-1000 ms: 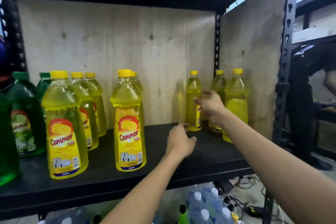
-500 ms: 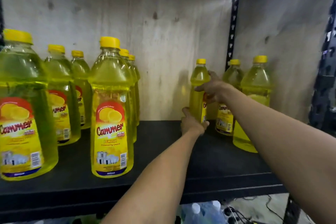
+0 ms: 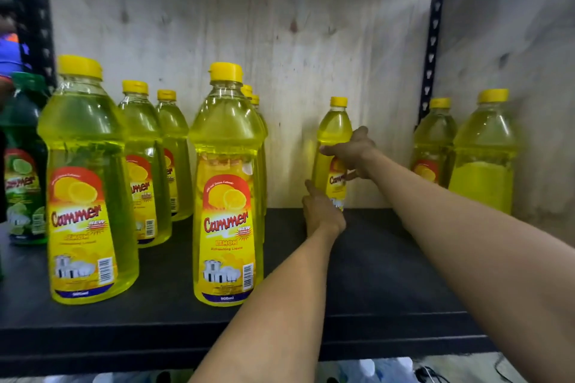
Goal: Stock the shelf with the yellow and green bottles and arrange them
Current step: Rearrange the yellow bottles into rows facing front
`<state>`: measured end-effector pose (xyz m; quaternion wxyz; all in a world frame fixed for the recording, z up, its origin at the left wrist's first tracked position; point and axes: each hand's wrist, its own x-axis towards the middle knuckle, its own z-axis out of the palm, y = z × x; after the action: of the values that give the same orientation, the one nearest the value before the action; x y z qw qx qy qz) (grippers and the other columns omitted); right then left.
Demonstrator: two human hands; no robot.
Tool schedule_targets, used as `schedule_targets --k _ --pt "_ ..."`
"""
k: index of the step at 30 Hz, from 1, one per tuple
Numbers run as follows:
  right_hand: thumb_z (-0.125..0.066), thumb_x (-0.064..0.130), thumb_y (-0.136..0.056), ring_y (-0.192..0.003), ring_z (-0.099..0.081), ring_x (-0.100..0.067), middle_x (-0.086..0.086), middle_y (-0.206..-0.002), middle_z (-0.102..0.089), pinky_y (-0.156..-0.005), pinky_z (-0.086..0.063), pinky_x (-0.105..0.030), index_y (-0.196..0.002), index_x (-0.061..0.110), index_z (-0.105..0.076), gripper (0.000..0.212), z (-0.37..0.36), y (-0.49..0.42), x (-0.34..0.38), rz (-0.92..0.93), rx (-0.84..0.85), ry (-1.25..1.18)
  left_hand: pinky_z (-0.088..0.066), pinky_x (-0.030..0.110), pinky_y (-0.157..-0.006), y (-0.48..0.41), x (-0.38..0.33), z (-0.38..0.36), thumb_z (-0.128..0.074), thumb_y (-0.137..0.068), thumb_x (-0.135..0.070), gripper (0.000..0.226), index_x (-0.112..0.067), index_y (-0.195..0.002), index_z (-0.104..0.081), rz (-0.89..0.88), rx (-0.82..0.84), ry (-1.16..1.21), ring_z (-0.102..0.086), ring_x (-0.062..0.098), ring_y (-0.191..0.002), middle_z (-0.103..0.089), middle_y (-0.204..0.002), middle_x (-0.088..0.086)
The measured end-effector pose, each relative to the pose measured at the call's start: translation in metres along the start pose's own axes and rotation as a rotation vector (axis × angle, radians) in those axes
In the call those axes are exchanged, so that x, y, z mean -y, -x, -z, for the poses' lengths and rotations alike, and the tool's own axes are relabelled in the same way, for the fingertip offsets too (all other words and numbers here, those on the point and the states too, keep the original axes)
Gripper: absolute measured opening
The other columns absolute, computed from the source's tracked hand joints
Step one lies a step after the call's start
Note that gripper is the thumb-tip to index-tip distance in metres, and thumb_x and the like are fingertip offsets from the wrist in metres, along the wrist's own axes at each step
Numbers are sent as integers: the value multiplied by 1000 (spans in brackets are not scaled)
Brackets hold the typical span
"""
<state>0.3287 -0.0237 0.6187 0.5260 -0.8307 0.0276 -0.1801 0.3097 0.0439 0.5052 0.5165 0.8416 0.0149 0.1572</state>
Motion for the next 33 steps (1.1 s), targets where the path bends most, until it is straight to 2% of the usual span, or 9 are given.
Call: schedule_targets --k 5,10,15,20,24,27,28,30,33 --pt "-84 50 -66 -120 -54 -42 -16 -132 -52 -88 -56 -55 -135 12 -34 93 -37 -1 8 21 -159 128 -37 38 -108 -6 14 4 -71 -88 -24 102 -9 -157 3 -17 -97 -11 -40 34 -136 -32 -150 17" --pt "-79 60 -68 -120 -57 -36 -14 -132 -54 -97 -53 -45 -129 13 -54 81 -44 -2 4 34 -196 212 -36 39 -113 -18 16 4 -75 -85 -25 104 -5 -155 -1 -3 -121 -181 -37 36 -138 -24 -151 23" --pt "-76 58 -74 -129 -49 -35 -16 -140 -47 -100 -46 -43 -139 6 -39 91 -50 -1 0 52 -228 227 -38 36 -106 -25 15 5 -57 -96 -9 75 -14 -156 -12 56 -117 35 -42 33 -135 -34 -152 17" --pt "-77 59 -73 -131 -46 -38 -17 -143 -43 -99 -45 -45 -142 6 -32 98 -53 -3 -2 51 -248 226 -37 38 -111 -23 16 4 -70 -88 -15 112 -10 -153 22 34 -22 -67 -38 31 -139 -32 -152 17" --pt "-81 57 -69 -128 -49 -38 -17 -141 -45 -99 -48 -48 -141 9 -32 100 -47 2 -2 14 -172 176 -35 41 -114 -23 17 3 -70 -88 -16 115 -9 -151 26 15 -21 -125 -36 32 -141 -28 -155 18" --pt "-87 51 -62 -113 -61 -36 -14 -128 -58 -88 -57 -50 -129 12 -47 87 -25 20 -7 -14 1 123 -27 44 -119 -18 15 6 -72 -86 -20 116 -4 -151 23 27 -139 -183 -25 38 -146 -17 -158 26" --pt "-86 49 -63 -108 -63 -34 -13 -124 -59 -86 -58 -48 -125 14 -53 78 -12 32 -10 30 -21 169 -21 45 -121 -14 10 8 -72 -86 -20 115 -5 -152 21 20 -187 -172 -18 40 -148 -11 -159 29" --pt "-81 44 -70 -109 -60 -35 -11 -123 -55 -88 -54 -42 -121 21 -57 61 23 55 -18 199 -227 327 -15 46 -122 1 -7 8 -71 -86 -22 110 -10 -155 14 -104 -281 -179 -10 40 -149 -4 -161 26" --pt "-74 38 -75 -113 -49 -39 -13 -125 -49 -91 -44 -45 -122 25 -53 53 81 87 -24 396 -706 544 -26 41 -116 35 -36 -1 -69 -84 -23 92 -14 -156 -13 -484 -459 -196 -24 33 -141 -23 -153 16"
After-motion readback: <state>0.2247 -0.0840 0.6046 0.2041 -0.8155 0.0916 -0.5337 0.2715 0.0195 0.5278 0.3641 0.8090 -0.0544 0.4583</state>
